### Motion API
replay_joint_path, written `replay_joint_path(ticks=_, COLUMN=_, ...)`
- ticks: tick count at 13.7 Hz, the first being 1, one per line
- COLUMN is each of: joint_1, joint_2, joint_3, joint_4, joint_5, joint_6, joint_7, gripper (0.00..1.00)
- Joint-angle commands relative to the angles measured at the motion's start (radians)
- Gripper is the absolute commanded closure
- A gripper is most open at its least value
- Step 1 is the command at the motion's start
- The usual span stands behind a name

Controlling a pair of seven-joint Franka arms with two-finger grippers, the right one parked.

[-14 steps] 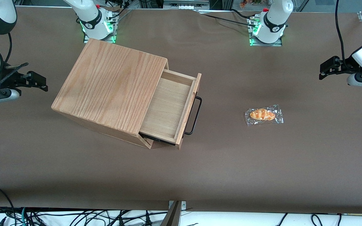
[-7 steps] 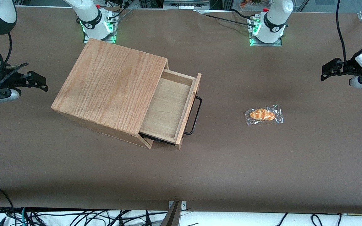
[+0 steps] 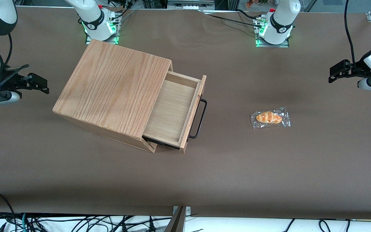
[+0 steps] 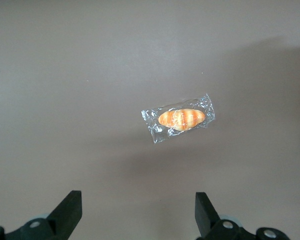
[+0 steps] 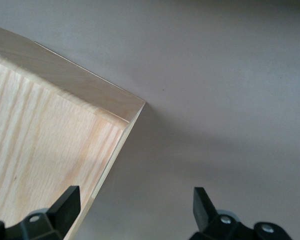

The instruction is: Open top drawer with left arm

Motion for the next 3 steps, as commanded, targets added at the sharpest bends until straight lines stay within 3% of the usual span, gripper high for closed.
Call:
replay_joint_path(ticks=1, joint_1=0.006, joint_2=-0.005, joint_3=-0.002, joint_4=-0.007, joint_5=-0.021, joint_6=0.008, joint_7=-0.004, gripper=0.00)
replay_joint_path(ticks=3, joint_1=0.006, joint_2=-0.005, joint_3=-0.002, joint_4=-0.007, joint_5=-0.021, joint_6=0.008, joint_7=-0.004, gripper=0.00)
